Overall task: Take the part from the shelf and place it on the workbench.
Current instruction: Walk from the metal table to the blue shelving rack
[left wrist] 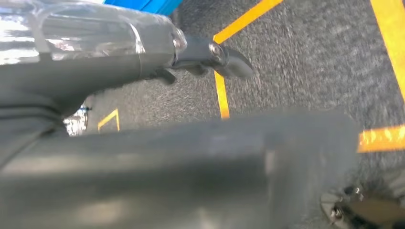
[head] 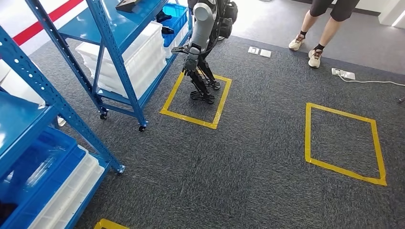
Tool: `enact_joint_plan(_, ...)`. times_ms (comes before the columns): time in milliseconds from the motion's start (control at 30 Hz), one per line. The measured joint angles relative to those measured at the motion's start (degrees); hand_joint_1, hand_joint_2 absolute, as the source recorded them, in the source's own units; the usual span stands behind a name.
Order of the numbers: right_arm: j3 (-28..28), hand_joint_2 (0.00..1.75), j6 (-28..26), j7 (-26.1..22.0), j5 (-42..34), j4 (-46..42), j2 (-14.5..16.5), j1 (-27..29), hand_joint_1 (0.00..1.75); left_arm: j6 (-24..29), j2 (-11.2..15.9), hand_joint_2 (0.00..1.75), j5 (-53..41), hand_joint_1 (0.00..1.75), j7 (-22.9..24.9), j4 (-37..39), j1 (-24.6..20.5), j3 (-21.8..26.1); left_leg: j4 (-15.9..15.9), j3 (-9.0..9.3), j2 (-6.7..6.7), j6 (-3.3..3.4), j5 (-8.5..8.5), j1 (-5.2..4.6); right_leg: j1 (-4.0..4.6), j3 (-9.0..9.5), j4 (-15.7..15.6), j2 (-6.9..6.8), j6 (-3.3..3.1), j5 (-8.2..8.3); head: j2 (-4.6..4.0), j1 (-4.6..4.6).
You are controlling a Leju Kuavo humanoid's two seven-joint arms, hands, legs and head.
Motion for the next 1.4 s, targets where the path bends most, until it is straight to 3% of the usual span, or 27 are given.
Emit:
enact_joint_plan(67,0.0,0.0,0.0,0.0,0.0,-0.1,0.1,-0.2,0.0,0.2,0.0,0.0,0.0,0.0,0.0,0.1,0.0,0.0,0.3,-0.39,-1.18,1.63,0.2,-0.33,-0.24,0.18,0.2,-1.02,0.43,-0.27,0.0,0.16)
enact_joint_plan(100,0.0,0.0,0.0,0.0,0.0,-0.1,0.1,-0.2,0.0,0.2,0.0,0.0,0.0,0.0,0.0,0.1,-0.1,0.0,0.2,-0.62,-2.03,2.15,0.4,-0.36,-0.41,0.23,0.4,-0.59,0.74,-0.67,0.0,0.3)
enact_joint_plan(167,0.0,0.0,0.0,0.0,-0.1,-0.1,0.1,0.0,0.0,0.3,0.1,0.0,0.0,0.0,0.0,0.1,-0.3,0.0,0.1,-1.16,-4.1,3.03,0.97,-0.36,-0.75,-0.82,3.4,2.42,1.25,-3.45,0.0,0.62)
enact_joint_plan(233,0.0,0.0,0.0,0.0,-0.1,-0.1,0.1,0.3,0.0,0.3,0.1,0.0,0.0,0.0,0.0,0.1,-0.4,0.0,0.1,-1.87,-6.21,3.61,1.51,-0.61,-0.89,-3.6,10.5,5.56,1.25,-7.84,0.0,1.15)
enact_joint_plan(300,0.0,0.0,0.0,0.0,-0.1,-0.1,0.1,0.5,0.0,0.3,0.2,0.0,0.0,0.0,0.0,0.1,-0.4,0.0,0.1,-2.38,-8.5,3.86,1.99,-1.0,-0.8,-5.83,15.9,6.27,0.7,-9.68,0.0,1.49)
enact_joint_plan(333,0.0,0.0,0.0,0.0,-0.1,-0.1,0.1,0.4,0.0,0.3,0.2,0.0,0.0,0.0,0.0,0.2,-0.3,0.0,0.1,-2.53,-9.61,3.89,2.19,-1.15,-0.69,-5.79,15.8,6.46,0.29,-8.85,0.0,1.56)
enact_joint_plan(367,0.0,0.0,0.0,0.0,-0.1,-0.1,0.1,0.3,0.0,0.3,0.2,0.0,0.1,0.0,0.0,0.2,-0.2,0.0,0.2,-2.62,-10.64,3.86,2.4,-1.25,-0.52,-4.83,13.6,6.79,-0.18,-7.04,0.0,1.56)
enact_joint_plan(400,0.0,0.0,0.0,0.0,-0.1,-0.1,0.1,0.2,0.0,0.3,0.2,0.0,0.1,0.0,0.0,0.2,-0.2,0.0,0.1,-2.67,-11.52,3.77,2.6,-1.26,-0.29,-3.24,9.9,7.6,-0.67,-4.73,0.0,1.57)
enact_joint_plan(467,0.0,0.0,0.0,0.0,-0.1,-0.1,0.0,0.0,0.0,0.4,0.0,0.0,0.1,0.0,0.0,0.3,-0.2,0.0,0.1,-2.87,-13.07,3.35,3.06,-1.08,0.1,-0.34,2.9,10.43,-1.57,-1.81,0.0,1.48)
enact_joint_plan(533,0.0,0.0,0.0,0.0,-0.1,-0.1,0.0,-0.2,0.0,0.5,-0.2,0.0,0.2,0.0,0.1,0.3,-0.2,0.0,-0.1,-3.23,-14.39,2.57,3.65,-0.64,0.42,0.54,0.4,11.88,-2.07,-1.3,0.0,1.56)
enact_joint_plan(567,0.0,0.0,0.0,0.0,-0.1,-0.1,0.0,-0.3,0.0,0.5,-0.2,0.0,0.2,0.0,0.2,0.3,-0.1,0.0,-0.5,-3.43,-15.03,2.07,4.03,-0.44,0.58,0.57,0.0,11.37,-2.26,-0.93,0.0,1.65)
enact_joint_plan(600,0.0,0.0,0.0,0.0,-0.1,-0.1,0.1,-0.4,0.0,0.6,-0.2,0.0,0.2,0.0,0.3,0.4,0.0,0.0,-0.5,-3.62,-14.76,1.76,4.23,-0.39,0.58,0.71,-0.8,10.66,-2.3,-0.32,0.0,1.69)
enact_joint_plan(633,0.0,0.0,0.0,0.0,-0.1,-0.1,0.1,-0.5,0.0,0.7,-0.2,0.0,0.2,0.0,0.4,0.4,0.1,0.0,-0.2,-3.98,-13.12,1.57,3.81,-0.59,0.6,0.88,-1.7,9.98,-2.38,0.42,0.0,1.59)
enact_joint_plan(667,0.0,0.0,0.0,-0.1,-0.1,-0.1,0.2,-0.5,0.0,0.8,-0.2,0.0,0.2,0.0,0.5,0.4,0.2,0.0,1.1,-4.71,-11.01,1.49,2.59,-0.85,0.57,1.01,-2.7,9.16,-2.43,1.24,0.0,1.29)
enact_joint_plan(733,0.0,0.0,0.0,-0.1,-0.1,0.0,0.2,-0.2,0.0,1.1,-0.1,0.0,0.2,0.0,0.5,0.4,0.1,0.0,6.6,-6.98,-7.11,1.35,-1.54,-1.19,0.67,0.93,-3.7,7.38,-2.49,2.14,0.0,0.64)
enact_joint_plan(800,0.0,0.0,0.0,-0.2,-0.2,0.0,0.3,0.2,0.0,1.2,-0.1,0.0,0.2,0.0,0.5,0.4,0.0,0.0,11.9,-8.6,-6.7,0.81,-4.25,-0.92,0.71,0.43,-3.5,5.31,-2.51,2.27,0.0,0.27)
enact_joint_plan(833,0.0,0.0,0.0,-0.2,-0.2,0.0,0.4,0.2,0.0,1.2,-0.1,0.0,0.2,0.0,0.5,0.4,0.1,0.0,12.4,-8.21,-6.61,0.47,-4.2,-0.73,0.65,0.14,-3.2,4.34,-2.43,2.23,0.0,0.2)
enact_joint_plan(867,0.0,0.0,0.0,-0.2,-0.2,0.0,0.5,0.2,0.0,1.3,0.0,0.0,0.2,0.0,0.5,0.4,0.1,0.0,10.7,-6.71,-6.23,0.12,-3.27,-0.52,0.51,-0.19,-2.8,3.5,-2.25,2.12,0.0,0.14)
enact_joint_plan(933,0.0,0.0,0.0,-0.2,-0.2,0.0,0.5,0.0,0.0,1.3,0.1,0.0,0.2,0.0,0.4,0.5,0.1,0.0,3.9,-1.95,-3.13,-0.42,-1.05,-0.27,0.3,-0.8,-1.4,2.21,-1.46,1.57,0.0,-0.1)
enact_joint_plan(1000,0.0,0.0,-0.1,-0.3,-0.2,0.0,0.4,-0.1,0.0,1.5,0.0,0.0,0.2,0.0,0.3,0.5,-0.1,0.0,-0.2,0.61,-0.28,0.18,-0.29,-0.34,0.25,-1.13,0.1,1.26,-0.52,0.77,0.0,-0.18)
enact_joint_plan(1033,0.0,0.0,-0.1,-0.3,-0.2,0.0,0.4,-0.2,0.0,1.6,0.0,0.0,0.3,0.0,0.2,0.5,-0.1,0.0,-0.3,0.53,-0.12,0.86,-0.43,-0.5,0.21,-1.12,0.4,0.79,-0.16,0.54,0.0,-0.12)
enact_joint_plan(1100,0.0,0.0,-0.1,-0.4,-0.2,-0.1,0.4,-0.2,0.0,1.7,0.1,0.0,0.3,0.0,0.2,0.5,-0.2,0.1,-0.3,0.15,-1.69,2.03,-0.02,-0.65,-0.04,-0.91,0.6,-0.13,0.36,0.33,0.0,0.17)
enact_joint_plan(1167,0.0,0.0,-0.1,-0.4,-0.1,-0.1,0.4,-0.1,0.0,1.8,0.2,0.0,0.3,0.0,0.2,0.6,-0.3,0.1,-0.4,-0.29,-3.59,2.89,0.55,-0.59,-0.36,-1.48,2.4,1.59,0.98,-1.58,0.0,0.4)
enact_joint_plan(1233,0.0,0.0,-0.1,-0.4,-0.1,-0.1,0.4,0.1,0.0,2.0,0.2,0.0,0.3,0.0,0.2,0.6,-0.5,0.1,-0.5,-0.91,-5.6,3.55,1.14,-0.64,-0.63,-3.77,8.5,4.77,1.4,-5.8,0.0,0.91)
enact_joint_plan(1300,0.0,0.0,-0.1,-0.4,-0.2,-0.1,0.4,0.3,0.0,2.1,0.2,0.0,0.3,0.0,0.2,0.6,-0.5,0.1,-0.4,-1.49,-7.79,3.83,1.64,-0.89,-0.71,-6.47,15.4,6.05,1.24,-8.86,0.0,1.31)
enact_joint_plan(1333,0.0,0.0,0.0,-0.4,-0.2,-0.1,0.4,0.3,0.0,2.2,0.2,0.0,0.4,0.0,0.2,0.6,-0.4,0.1,-0.4,-1.68,-8.89,3.87,1.85,-1.02,-0.7,-6.91,16.6,6.29,0.99,-8.8,0.0,1.45)
enact_joint_plan(1400,0.0,0.0,0.0,-0.4,-0.2,-0.1,0.4,0.1,0.0,2.2,0.3,0.0,0.4,0.0,0.2,0.6,-0.3,0.1,-0.4,-1.86,-10.88,3.81,2.24,-1.22,-0.53,-4.88,12.2,7.12,0.13,-5.38,0.0,1.51)
